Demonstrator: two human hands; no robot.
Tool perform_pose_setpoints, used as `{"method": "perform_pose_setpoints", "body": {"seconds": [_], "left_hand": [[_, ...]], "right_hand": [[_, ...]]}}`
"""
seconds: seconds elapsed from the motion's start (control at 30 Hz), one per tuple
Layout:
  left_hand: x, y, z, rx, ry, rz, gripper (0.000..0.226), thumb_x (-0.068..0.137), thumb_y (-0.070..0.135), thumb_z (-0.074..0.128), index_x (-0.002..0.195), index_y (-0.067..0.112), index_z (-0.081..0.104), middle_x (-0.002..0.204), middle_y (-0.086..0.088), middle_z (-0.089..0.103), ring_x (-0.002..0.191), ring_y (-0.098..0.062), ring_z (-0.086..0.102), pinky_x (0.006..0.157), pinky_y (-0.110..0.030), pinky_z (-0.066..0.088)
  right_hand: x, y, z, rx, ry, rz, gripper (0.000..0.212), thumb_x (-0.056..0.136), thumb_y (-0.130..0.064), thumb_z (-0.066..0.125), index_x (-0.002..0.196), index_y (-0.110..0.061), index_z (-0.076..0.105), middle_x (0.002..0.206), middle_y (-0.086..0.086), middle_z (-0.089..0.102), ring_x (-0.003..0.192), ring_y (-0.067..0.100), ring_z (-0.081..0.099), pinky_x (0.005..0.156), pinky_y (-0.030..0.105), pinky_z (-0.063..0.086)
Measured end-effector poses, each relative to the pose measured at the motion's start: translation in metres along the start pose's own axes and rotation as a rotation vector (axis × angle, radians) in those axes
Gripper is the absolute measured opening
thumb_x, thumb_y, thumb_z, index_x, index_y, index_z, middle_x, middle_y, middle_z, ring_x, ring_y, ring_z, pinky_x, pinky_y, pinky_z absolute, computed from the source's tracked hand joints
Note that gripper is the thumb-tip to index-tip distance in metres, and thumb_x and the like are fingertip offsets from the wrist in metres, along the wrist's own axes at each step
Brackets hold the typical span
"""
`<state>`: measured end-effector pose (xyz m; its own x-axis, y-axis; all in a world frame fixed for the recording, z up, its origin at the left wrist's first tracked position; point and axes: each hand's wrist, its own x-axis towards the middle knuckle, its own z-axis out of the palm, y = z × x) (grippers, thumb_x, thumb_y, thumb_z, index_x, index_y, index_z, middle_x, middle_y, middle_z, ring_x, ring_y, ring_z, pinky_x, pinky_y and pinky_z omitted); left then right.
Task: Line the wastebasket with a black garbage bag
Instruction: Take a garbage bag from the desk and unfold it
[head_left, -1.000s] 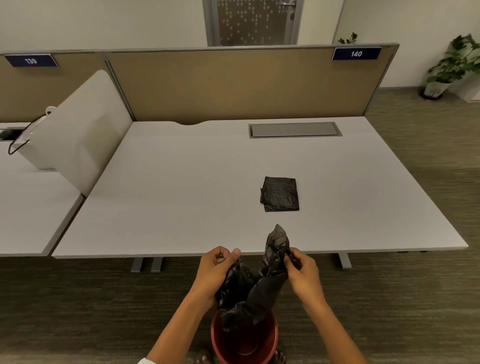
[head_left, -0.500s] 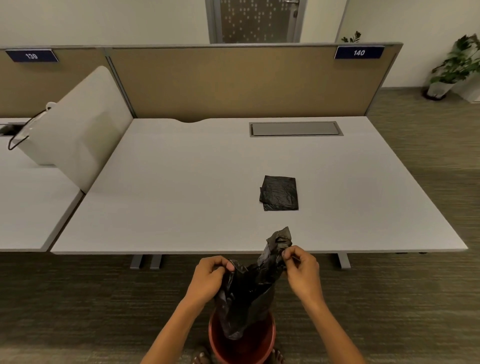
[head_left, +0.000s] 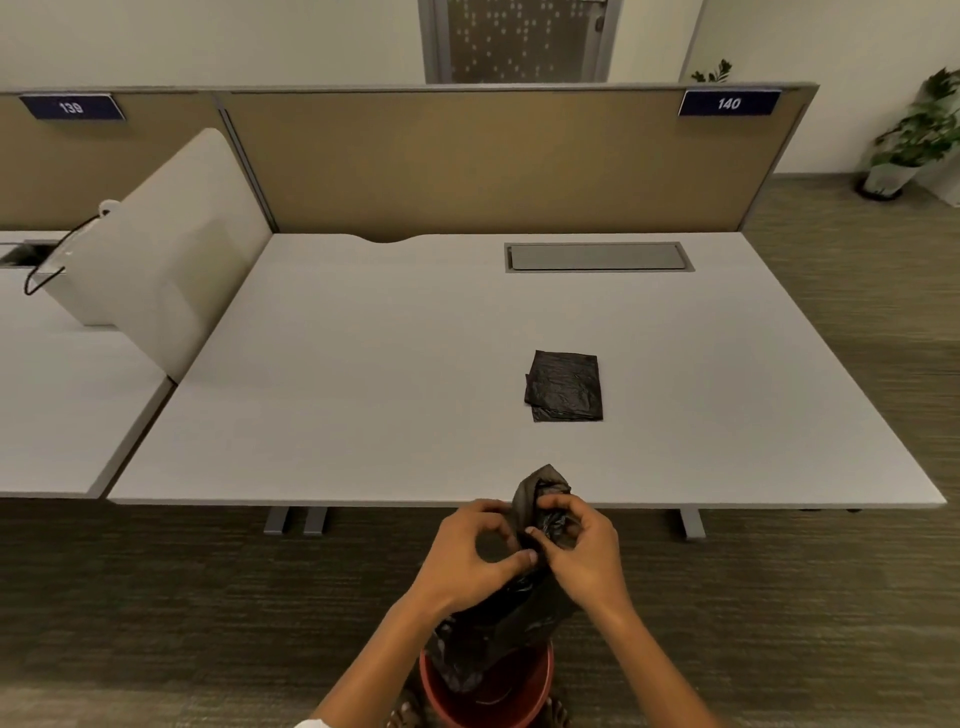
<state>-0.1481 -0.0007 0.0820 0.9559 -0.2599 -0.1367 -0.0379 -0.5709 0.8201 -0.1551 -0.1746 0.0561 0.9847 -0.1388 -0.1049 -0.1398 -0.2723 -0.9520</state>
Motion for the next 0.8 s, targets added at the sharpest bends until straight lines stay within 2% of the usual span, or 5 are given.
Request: {"method": "perform_pose_setpoints", "body": {"seconds": [0.23,0.4,0.57,0.67,0.8], "left_hand": [[0.002,0.004,0.0,-0.166,-0.004,-0.05,0.043,0.062,0.069,0.077,0.092,0.039,0.071,0.09,0.019,0.075,0.089,0.007,0.068,0.077,-0.011,0.052],[0.008,-0.002,-0.001,-0.206,0.053,-0.093,0.011,0.077,0.019,0.073,0.081,0.022,0.063,0.078,0.001,0.072,0.073,-0.009,0.068,0.071,-0.025,0.055],[0.01,-0.01,-0.008,-0.295,0.155,-0.149,0.023,0.086,0.001,0.058,0.078,0.02,0.047,0.074,-0.015,0.057,0.064,-0.015,0.054,0.06,-0.028,0.044],[0.011,-0.012,-0.013,-0.288,0.164,-0.141,0.028,0.089,-0.002,0.05,0.072,0.02,0.044,0.065,-0.004,0.049,0.056,-0.011,0.042,0.054,-0.027,0.034],[0.01,-0.008,-0.015,-0.289,0.132,-0.13,0.026,0.095,0.0,0.042,0.078,0.017,0.053,0.074,-0.003,0.056,0.065,-0.011,0.05,0.061,-0.022,0.039]], "right_hand": [[0.002,0.004,-0.005,0.045,-0.066,0.02,0.056,0.074,-0.003,0.081,0.119,-0.03,0.063,0.118,-0.011,0.068,0.105,0.003,0.067,0.089,0.025,0.057],[0.001,0.001,-0.005,0.004,-0.113,0.009,0.069,0.076,-0.001,0.075,0.121,-0.048,0.054,0.121,-0.013,0.065,0.107,-0.003,0.065,0.082,0.022,0.059],[0.0,0.0,-0.009,-0.029,-0.11,0.002,0.072,0.077,-0.003,0.073,0.113,-0.062,0.053,0.105,-0.022,0.071,0.1,-0.001,0.068,0.076,0.02,0.059],[0.0,-0.004,-0.01,-0.09,-0.028,-0.004,0.05,0.069,-0.039,0.085,0.109,-0.05,0.058,0.104,-0.025,0.071,0.093,-0.001,0.07,0.078,0.023,0.061],[0.003,-0.002,-0.006,-0.31,0.009,0.115,0.098,0.054,-0.07,0.082,0.134,-0.029,0.043,0.127,-0.004,0.063,0.113,0.019,0.063,0.092,0.043,0.058]]}}
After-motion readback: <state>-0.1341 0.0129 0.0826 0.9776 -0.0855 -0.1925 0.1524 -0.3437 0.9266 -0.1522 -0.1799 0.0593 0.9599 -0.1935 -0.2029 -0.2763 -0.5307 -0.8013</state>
